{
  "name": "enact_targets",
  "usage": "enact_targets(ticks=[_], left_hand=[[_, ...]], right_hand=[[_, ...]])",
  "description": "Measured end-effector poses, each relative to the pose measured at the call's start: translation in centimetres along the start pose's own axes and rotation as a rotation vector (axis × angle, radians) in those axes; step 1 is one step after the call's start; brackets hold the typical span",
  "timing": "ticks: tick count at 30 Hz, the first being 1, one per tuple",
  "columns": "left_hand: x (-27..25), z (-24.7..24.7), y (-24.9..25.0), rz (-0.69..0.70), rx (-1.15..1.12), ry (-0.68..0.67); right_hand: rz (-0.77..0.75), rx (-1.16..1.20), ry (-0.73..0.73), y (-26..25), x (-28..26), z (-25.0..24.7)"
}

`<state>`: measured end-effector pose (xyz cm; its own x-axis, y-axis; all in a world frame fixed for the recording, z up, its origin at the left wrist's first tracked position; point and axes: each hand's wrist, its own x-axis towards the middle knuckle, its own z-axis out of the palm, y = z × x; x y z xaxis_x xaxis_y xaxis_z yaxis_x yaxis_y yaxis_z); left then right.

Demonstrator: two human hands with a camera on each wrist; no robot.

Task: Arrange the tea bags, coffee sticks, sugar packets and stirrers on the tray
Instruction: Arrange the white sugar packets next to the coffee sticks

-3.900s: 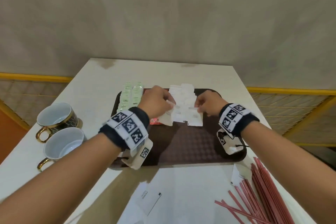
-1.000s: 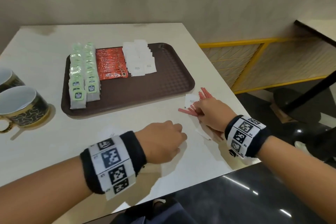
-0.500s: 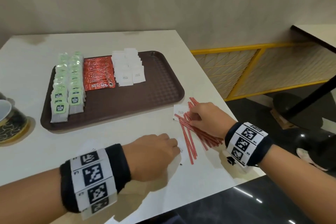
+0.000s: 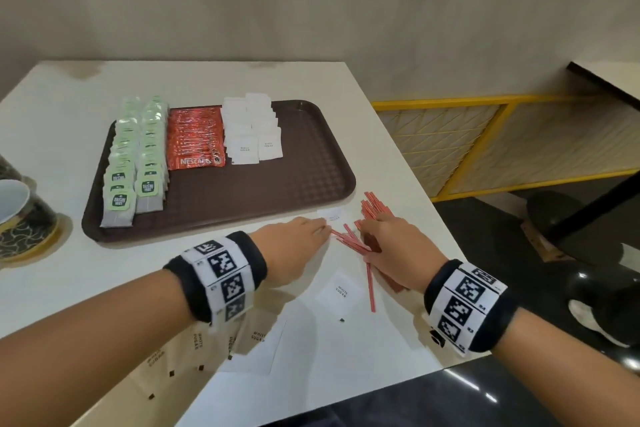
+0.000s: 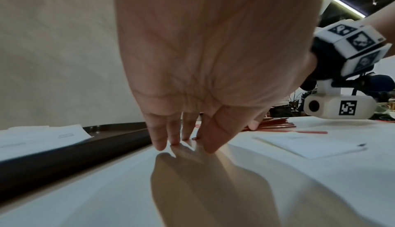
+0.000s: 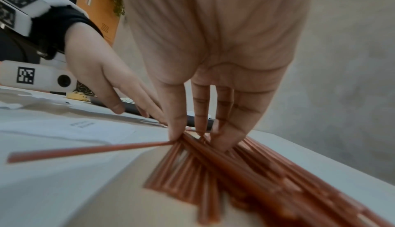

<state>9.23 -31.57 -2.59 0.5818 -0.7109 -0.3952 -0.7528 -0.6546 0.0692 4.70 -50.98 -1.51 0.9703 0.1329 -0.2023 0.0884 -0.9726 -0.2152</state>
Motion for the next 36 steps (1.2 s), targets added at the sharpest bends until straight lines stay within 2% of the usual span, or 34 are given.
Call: enact_targets(ticks=[2,7,11,18,22,23,26,31,33,36], left_hand=[[-0.8,0.1,-0.7,0.010,0.002,-0.024],[0.0,-1.2,-0.8,0.001,-0.043,0.071],[0.6,-1.5,-0.2,-0.011,0.041,0.034],[-5.1,0.8,-2.2,0.022,-0.084,0.002],[-8.1,1.2,-3.1,0.020,-0.253,0.045],[-8.4,1.0,-3.2,0.005,-0.289,0.084],[-7.6,0.7,-3.2,-0.078,-0.295,0.169],[-5.5,0.2,-2.0,-0.270,-0.215,0.076],[-5.4,0.3,-1.4,-0.275,-0.257,0.057],[-5.6,0.5,-1.4,-0.298,-0.328,0.073]], right_hand=[[0.003,0.003,-0.001,0.3,0.0,0.0],[0.005,-0.008,-0.019,0.8,-0.2,0.0],[0.019,-0.019,-0.026,0.7,-0.2,-0.3],[0.038,0.003,-0.024,0.8,-0.5,-0.5],[-0.057,0.066,0.122,-0.8,-1.1,-0.9],[-0.067,0.098,0.110,-1.4,-1.5,-0.7],[-0.018,0.044,-0.064,-3.3,-2.7,0.9],[0.070,-0.030,-0.167,-5.4,-2.3,2.0],[0.033,0.001,-0.186,-5.9,-2.0,2.2],[-0.100,0.088,-0.167,-6.8,-1.8,1.5]])
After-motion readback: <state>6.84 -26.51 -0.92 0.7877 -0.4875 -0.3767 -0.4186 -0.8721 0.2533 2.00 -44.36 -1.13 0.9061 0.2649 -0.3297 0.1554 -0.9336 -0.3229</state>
